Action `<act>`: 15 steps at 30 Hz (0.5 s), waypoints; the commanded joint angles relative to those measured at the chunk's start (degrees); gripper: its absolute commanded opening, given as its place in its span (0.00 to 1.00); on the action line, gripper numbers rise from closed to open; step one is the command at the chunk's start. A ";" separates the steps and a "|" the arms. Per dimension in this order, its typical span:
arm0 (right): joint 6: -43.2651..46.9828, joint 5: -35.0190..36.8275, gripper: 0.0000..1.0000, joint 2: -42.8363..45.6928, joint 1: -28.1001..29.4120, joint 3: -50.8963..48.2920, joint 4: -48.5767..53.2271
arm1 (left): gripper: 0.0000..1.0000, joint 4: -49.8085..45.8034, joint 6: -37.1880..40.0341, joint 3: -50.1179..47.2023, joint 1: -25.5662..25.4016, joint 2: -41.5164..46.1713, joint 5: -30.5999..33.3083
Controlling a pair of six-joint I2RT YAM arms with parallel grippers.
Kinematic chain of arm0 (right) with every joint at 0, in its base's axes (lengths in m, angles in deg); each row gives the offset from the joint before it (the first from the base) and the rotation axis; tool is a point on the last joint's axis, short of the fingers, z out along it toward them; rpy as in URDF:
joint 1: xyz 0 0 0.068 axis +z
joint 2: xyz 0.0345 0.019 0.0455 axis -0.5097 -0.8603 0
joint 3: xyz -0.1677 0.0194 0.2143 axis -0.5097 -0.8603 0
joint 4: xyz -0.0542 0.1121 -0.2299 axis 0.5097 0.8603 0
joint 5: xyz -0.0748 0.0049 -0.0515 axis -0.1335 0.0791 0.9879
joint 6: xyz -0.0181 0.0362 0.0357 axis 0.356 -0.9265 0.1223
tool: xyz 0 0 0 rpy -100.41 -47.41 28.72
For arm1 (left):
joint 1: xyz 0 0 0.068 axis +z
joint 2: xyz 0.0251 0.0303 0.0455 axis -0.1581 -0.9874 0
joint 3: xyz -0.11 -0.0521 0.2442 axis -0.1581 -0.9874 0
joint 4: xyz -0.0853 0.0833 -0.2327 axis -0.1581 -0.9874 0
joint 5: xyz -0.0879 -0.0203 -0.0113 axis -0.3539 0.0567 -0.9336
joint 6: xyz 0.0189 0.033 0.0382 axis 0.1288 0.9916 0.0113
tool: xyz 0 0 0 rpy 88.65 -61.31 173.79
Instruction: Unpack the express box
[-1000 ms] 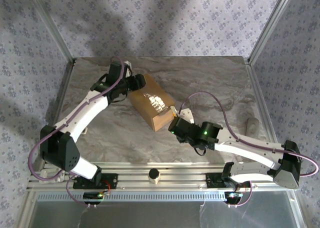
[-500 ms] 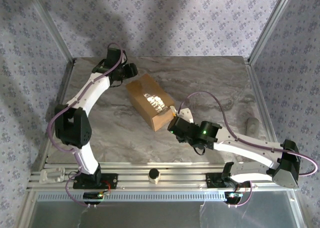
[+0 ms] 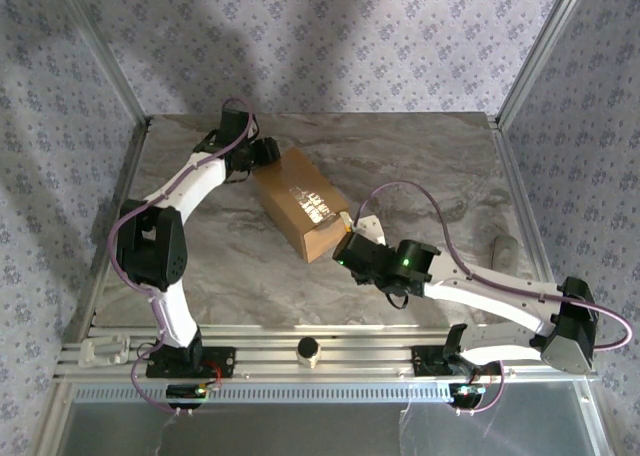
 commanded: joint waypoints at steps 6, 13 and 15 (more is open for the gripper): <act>2.10 0.80 0.00 -2.13 -0.42 4.00 0.44 | 0.59 0.87 -1.29 -3.88 -1.97 2.63 -2.77; 2.35 -1.36 0.00 -2.40 -1.36 5.82 1.03 | 0.59 2.42 -2.85 -6.59 -2.23 4.01 -3.46; 2.46 -2.06 0.00 -2.30 -1.71 6.71 1.68 | 0.59 2.44 -2.98 -6.86 -2.26 4.21 -3.33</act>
